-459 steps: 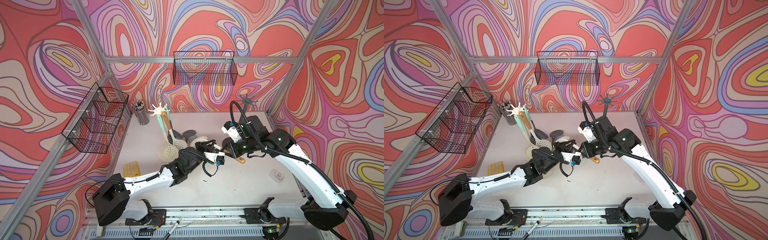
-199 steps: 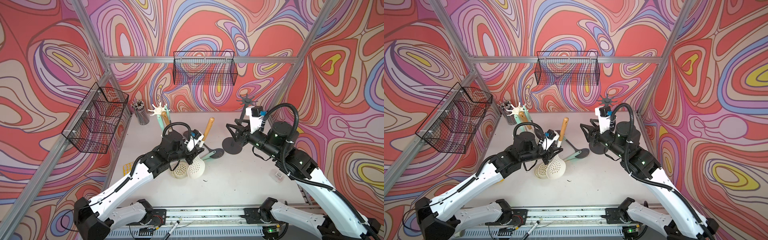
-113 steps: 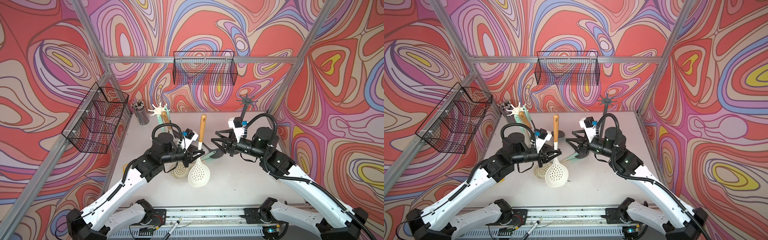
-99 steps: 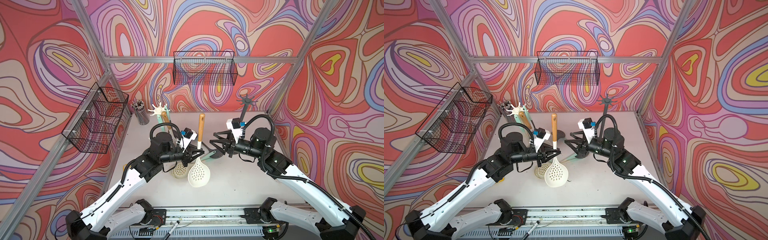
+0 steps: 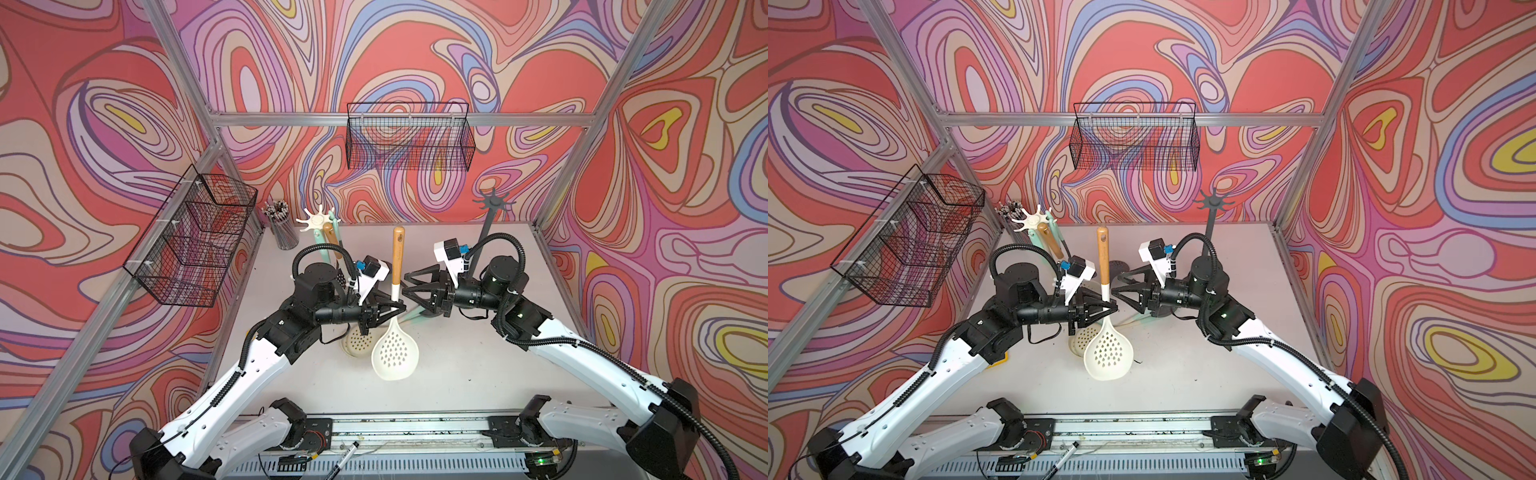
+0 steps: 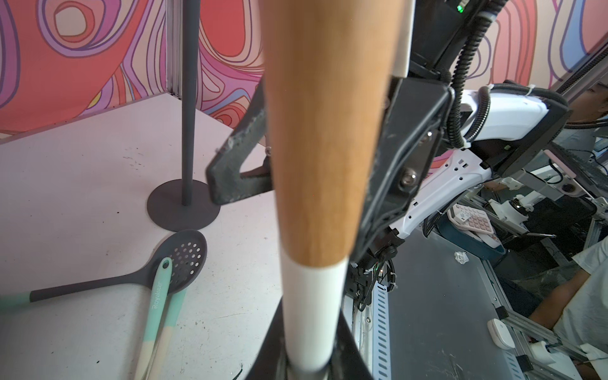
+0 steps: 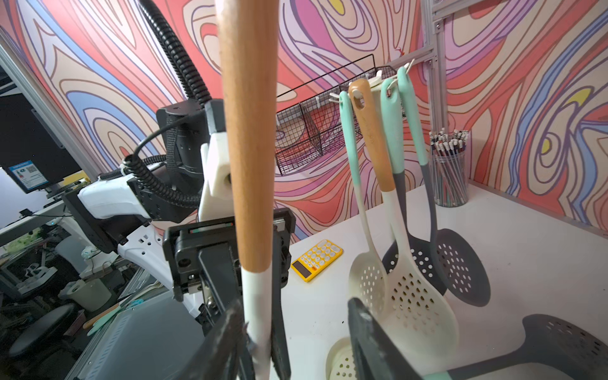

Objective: Hang the skimmer on the kitchen utensil rack
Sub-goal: Pick up the skimmer from the center of the board.

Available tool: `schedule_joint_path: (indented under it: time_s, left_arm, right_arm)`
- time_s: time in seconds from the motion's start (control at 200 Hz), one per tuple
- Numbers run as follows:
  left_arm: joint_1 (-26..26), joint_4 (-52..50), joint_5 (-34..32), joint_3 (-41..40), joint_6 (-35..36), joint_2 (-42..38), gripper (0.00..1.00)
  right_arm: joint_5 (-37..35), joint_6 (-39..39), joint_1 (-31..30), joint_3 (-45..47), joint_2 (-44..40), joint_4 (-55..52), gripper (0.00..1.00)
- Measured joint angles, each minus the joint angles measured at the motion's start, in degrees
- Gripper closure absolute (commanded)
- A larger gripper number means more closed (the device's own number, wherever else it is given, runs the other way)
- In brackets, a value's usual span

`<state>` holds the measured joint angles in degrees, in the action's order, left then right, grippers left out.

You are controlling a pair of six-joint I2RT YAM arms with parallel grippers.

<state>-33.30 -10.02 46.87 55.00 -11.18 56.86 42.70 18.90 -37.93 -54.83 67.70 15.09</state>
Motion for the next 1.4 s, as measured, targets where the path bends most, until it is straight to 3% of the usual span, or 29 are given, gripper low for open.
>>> schedule_joint_path:
  time_s: [0.155,0.506,0.716,0.901,0.942,1.062,1.202,1.402]
  left_arm:
    - [0.22,2.19,1.09,0.0,-0.2,1.4,0.98]
    - [0.74,5.05,2.45,0.02,-0.61,3.5,0.97]
    - [1.11,5.25,2.73,0.02,-0.9,3.1,0.94]
    - [1.44,5.27,2.67,0.02,-1.11,2.62,0.91]
    - [1.51,5.25,2.54,0.02,-1.11,2.45,0.86]
    - [1.53,5.25,1.44,0.02,-1.09,1.7,0.58]
    - [1.81,4.68,-1.68,0.0,-0.85,-0.46,0.31]
    - [1.81,0.85,-8.83,-0.83,0.0,-7.28,0.15]
  right_arm:
    - [0.9,0.37,-0.39,-1.05,1.73,1.29,0.54]
    - [2.75,3.34,-0.44,-3.34,4.39,5.64,0.79]
    - [2.71,4.31,-2.03,-3.37,5.84,7.67,0.82]
    - [1.88,4.42,-2.91,-3.8,6.54,8.15,0.93]
    - [1.75,4.42,-3.02,-4.09,6.69,8.04,0.93]
    - [1.16,4.26,-3.34,-4.39,6.73,7.87,0.94]
    - [0.02,3.76,-3.76,-4.42,6.73,6.12,0.96]
    - [-3.93,1.81,-3.78,-4.42,5.79,1.88,0.96]
